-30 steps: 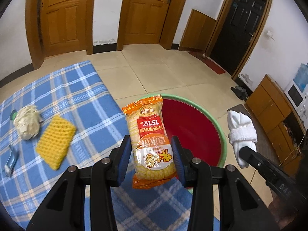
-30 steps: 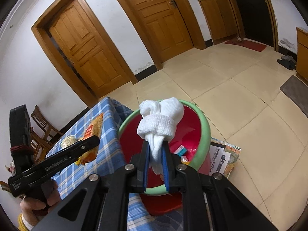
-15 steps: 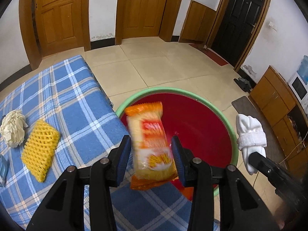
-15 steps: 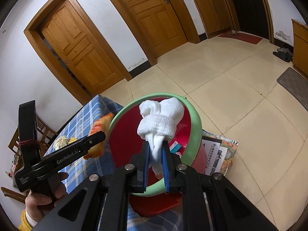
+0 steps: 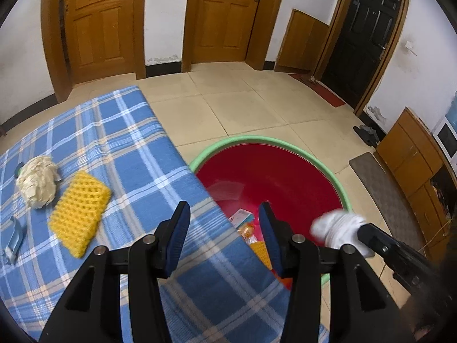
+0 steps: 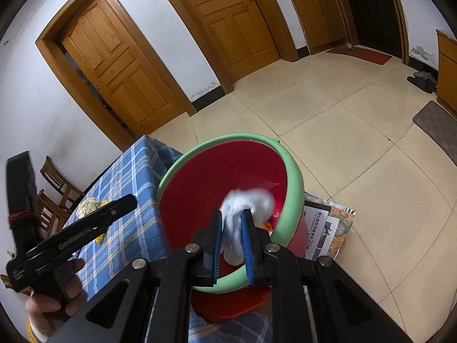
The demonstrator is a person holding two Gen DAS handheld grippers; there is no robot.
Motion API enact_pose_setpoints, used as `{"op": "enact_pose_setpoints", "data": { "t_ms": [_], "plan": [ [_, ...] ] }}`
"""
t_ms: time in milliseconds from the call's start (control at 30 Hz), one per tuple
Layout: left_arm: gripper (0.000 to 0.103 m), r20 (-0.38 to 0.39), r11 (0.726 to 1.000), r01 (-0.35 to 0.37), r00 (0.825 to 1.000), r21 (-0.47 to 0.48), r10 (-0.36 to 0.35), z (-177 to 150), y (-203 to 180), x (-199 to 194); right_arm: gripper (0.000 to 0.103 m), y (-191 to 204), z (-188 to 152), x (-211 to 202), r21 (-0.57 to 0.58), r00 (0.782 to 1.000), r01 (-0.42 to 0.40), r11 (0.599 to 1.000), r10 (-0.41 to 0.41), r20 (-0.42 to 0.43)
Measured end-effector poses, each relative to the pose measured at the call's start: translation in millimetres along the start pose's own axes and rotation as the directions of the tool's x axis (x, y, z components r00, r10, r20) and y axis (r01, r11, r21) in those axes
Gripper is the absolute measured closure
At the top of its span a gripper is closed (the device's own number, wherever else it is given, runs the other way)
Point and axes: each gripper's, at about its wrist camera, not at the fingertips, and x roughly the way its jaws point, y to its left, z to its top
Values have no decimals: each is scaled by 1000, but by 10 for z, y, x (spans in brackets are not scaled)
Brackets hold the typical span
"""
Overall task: Collect trash
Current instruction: 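Open the left tool to drop the packet while the right tool drops the white cloth into the basin, then move both tools back over the table items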
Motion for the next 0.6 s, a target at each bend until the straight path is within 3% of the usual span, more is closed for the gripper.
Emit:
{"op": "enact_pose_setpoints", "data": {
  "t_ms": [300,600],
  "plan": [
    [53,1,998,-32,999,-62,32,-117,245,-140,86,9,-8,87,9,1000,0,1000,0,-21],
    [53,6,993,-61,998,-99,62,-212,417,-272,63,43,-8,1,22,1000,-28,999,28,-3]
  ]
}}
